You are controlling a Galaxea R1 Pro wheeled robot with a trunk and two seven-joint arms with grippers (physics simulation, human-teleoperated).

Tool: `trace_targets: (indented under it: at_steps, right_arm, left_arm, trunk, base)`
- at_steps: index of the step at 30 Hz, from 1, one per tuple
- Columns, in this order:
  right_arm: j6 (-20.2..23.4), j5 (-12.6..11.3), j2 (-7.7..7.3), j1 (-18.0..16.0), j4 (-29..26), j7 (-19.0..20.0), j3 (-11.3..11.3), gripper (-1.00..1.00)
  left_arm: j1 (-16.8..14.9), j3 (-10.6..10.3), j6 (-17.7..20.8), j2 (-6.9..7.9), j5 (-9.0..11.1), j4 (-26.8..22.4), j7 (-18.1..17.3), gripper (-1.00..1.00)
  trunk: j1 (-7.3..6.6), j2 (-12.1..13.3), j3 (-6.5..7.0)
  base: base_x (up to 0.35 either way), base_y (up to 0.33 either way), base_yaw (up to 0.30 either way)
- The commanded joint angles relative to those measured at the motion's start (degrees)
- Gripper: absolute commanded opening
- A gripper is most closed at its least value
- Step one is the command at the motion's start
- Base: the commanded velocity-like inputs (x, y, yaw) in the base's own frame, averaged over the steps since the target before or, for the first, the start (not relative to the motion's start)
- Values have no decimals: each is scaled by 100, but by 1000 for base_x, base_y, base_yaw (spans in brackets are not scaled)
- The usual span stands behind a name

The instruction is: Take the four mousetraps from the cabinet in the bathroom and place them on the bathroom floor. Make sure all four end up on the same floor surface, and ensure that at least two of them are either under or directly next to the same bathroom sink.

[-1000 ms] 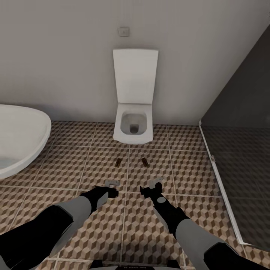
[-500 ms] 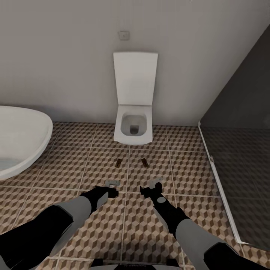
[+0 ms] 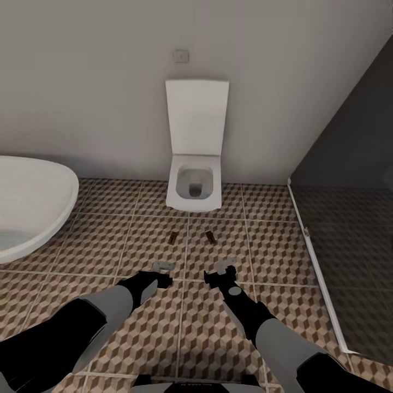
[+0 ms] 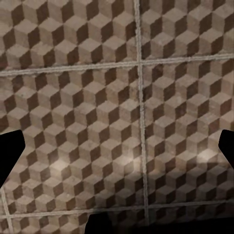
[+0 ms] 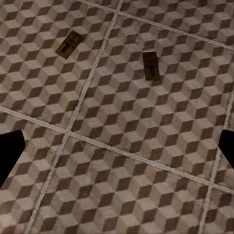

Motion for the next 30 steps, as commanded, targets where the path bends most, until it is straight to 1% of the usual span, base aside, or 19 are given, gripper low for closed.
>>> trace_targets:
  at_steps: [1, 19, 30]
  right_arm:
    - [-14, -13, -2, -5, 7, -42, 43, 100]
    - [-14, -13, -2, -5, 6, -42, 43, 100]
    - [-14, -13, -18, -5, 6, -42, 38, 100]
  left_arm:
    - [-5, -48, 10, -4, 56, 9, 11, 100]
    - [-6, -48, 2, -2, 56, 19, 19, 100]
    - [-4, -41, -12, 28, 70, 68, 27, 100]
  trunk:
    - [-22, 39, 15]
    - [-417, 761, 338]
    - [-659, 1202, 536]
  base:
    - [0, 0, 0]
    - [0, 0, 0]
    - [0, 0, 0]
